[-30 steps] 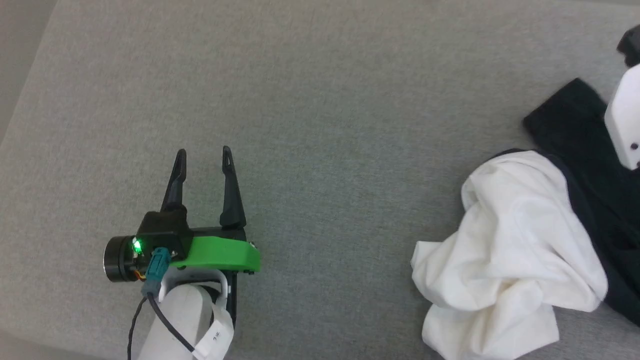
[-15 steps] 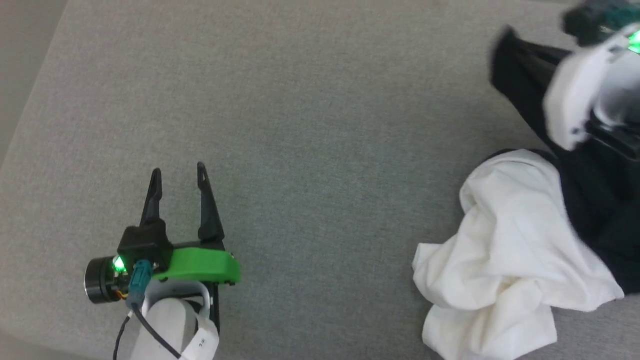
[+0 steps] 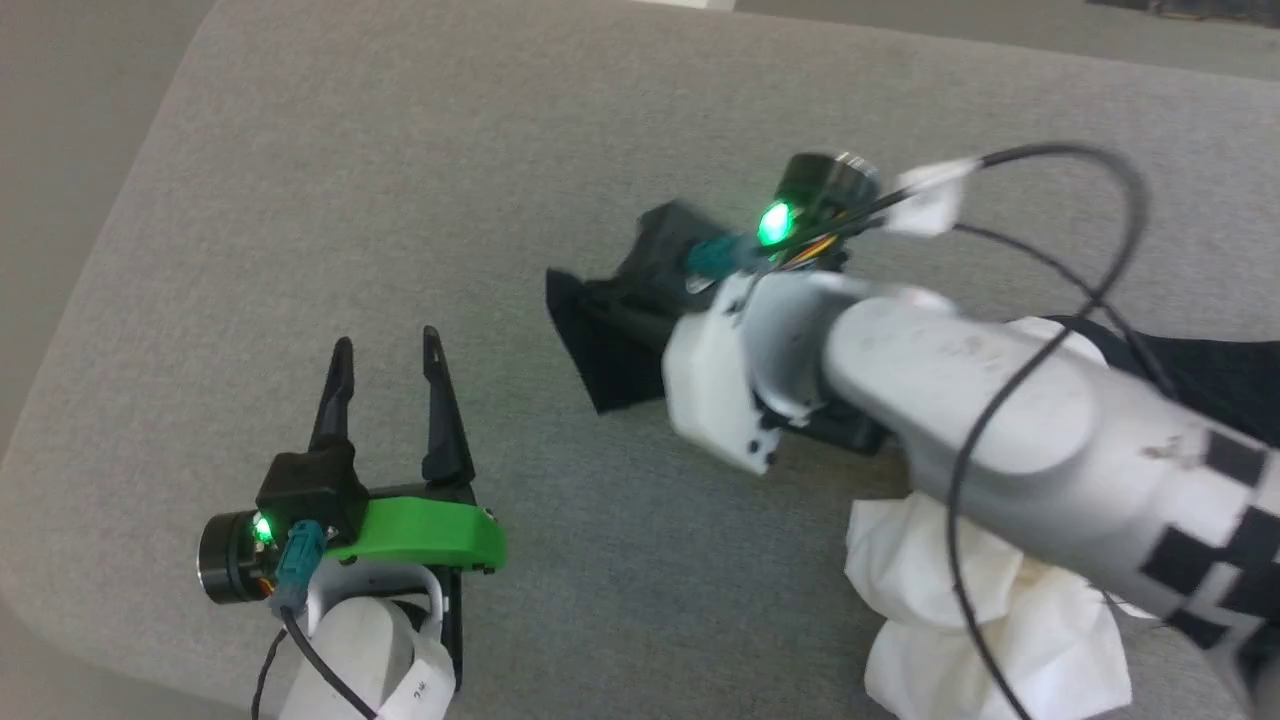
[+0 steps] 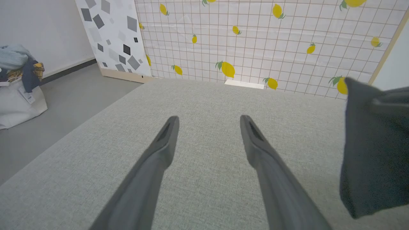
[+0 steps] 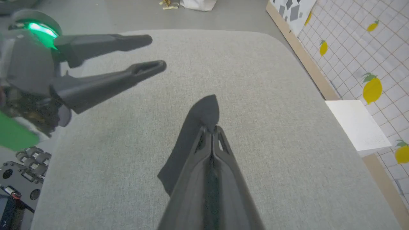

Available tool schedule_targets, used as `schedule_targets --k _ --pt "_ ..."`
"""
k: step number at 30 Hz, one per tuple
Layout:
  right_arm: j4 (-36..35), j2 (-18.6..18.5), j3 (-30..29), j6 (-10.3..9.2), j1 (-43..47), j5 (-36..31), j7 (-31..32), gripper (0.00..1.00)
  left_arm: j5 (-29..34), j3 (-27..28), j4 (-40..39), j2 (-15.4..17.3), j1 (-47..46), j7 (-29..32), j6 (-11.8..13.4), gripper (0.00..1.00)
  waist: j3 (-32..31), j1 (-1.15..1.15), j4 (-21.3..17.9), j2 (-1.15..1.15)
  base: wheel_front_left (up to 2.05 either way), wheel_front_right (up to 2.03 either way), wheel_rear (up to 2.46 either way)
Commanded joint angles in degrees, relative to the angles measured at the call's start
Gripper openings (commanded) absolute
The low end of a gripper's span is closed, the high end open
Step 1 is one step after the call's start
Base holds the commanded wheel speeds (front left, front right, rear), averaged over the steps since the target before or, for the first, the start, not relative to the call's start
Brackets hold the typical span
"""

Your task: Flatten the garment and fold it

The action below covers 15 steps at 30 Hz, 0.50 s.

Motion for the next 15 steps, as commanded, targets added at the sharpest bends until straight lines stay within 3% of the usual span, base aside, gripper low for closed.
schedule_targets --k 1,6,12,13,14,15 --pt "2.61 1.33 0.87 -0.1 -0.86 -1.02 0.26 0.0 -0.9 -0.31 -0.05 -0.14 -0.58 -0.22 0.45 1.0 2.19 0.0 2.63 0.0 0.0 0.0 0.0" --pt "11.66 8.13 1.9 -0.1 4.41 -0.99 9.35 0.0 -2.19 -1.5 0.09 -0.14 -1.57 -0.22 1.17 1.0 3.93 0.0 5.19 0.0 0.0 0.0 0.0" --pt "16.74 8.6 1.93 -0.1 9.65 -3.51 16.42 0.0 -2.48 -1.36 0.17 -0.14 -1.62 -0.22 1.95 1.0 4.46 0.0 5.37 0.0 0.0 0.0 0.0" --pt "16.89 8.4 1.93 -0.1 9.91 -4.24 16.27 0.21 -2.36 -1.1 0.27 -0.14 -1.46 -0.22 2.02 1.0 4.2 0.0 5.02 0.0 0.0 0.0 0.0" --pt "16.61 8.19 1.93 -0.1 9.5 -4.18 13.6 0.66 -1.79 -0.22 0.56 -0.14 -1.05 -0.22 1.96 1.0 3.24 0.0 3.86 0.0 0.0 0.0 0.0" --pt "16.35 8.06 1.94 -0.1 8.99 -3.91 11.87 1.0 -1.45 0.21 0.72 -0.14 -0.86 -0.22 1.82 1.0 2.66 0.0 3.27 0.0 0.0 0.0 0.0"
